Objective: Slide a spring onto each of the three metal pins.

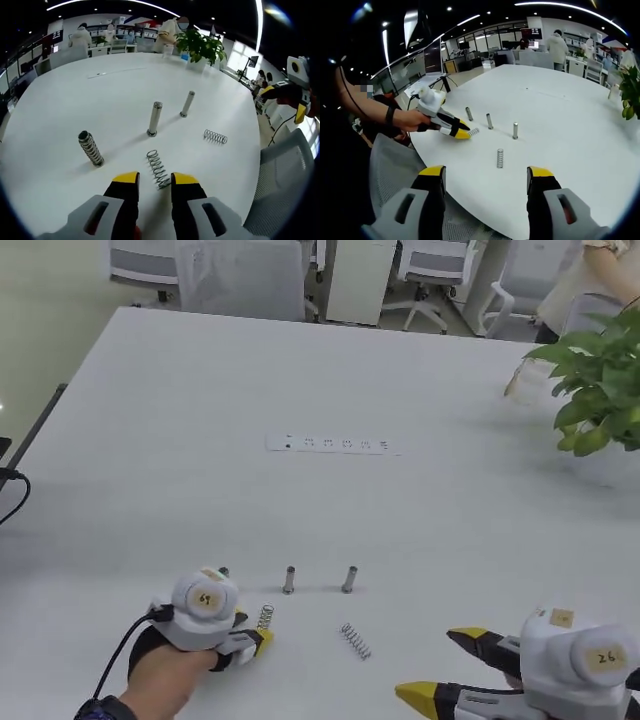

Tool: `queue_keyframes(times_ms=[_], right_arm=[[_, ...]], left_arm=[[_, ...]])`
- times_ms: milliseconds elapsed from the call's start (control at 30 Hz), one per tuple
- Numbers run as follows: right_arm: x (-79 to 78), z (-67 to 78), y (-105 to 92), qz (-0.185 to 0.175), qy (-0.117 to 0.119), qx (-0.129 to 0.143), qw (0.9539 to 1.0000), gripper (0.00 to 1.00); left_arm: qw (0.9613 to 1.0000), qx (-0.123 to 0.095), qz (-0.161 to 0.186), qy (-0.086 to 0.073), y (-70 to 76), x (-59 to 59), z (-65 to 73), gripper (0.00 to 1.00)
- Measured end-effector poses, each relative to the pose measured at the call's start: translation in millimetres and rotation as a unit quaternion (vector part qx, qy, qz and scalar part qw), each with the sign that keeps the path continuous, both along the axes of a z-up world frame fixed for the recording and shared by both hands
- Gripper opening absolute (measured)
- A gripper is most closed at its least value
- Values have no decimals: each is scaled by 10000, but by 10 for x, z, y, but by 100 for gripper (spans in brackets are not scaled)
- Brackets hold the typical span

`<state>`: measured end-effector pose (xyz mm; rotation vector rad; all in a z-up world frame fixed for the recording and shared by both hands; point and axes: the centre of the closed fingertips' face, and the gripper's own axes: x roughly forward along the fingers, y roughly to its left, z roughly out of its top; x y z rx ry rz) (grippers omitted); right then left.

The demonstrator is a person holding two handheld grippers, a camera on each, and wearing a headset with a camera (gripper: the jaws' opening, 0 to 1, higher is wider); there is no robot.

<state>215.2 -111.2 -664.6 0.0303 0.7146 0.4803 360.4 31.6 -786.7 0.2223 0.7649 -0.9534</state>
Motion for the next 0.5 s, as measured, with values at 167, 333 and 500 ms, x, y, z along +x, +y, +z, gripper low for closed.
queue_keyframes(times_ms=[167, 333, 500], right_arm=[[-18, -12, 16, 2, 9, 4, 10000, 64], [-44, -35, 6, 2, 34, -10, 10000, 64], [-56, -45, -4, -1, 45, -20, 10000, 64]], left_arm=[[9997, 197, -5, -150, 56, 27, -25, 4], [9996, 233, -75, -126, 68, 4, -26, 3], [9998, 213, -40, -54, 87, -12, -31, 2]])
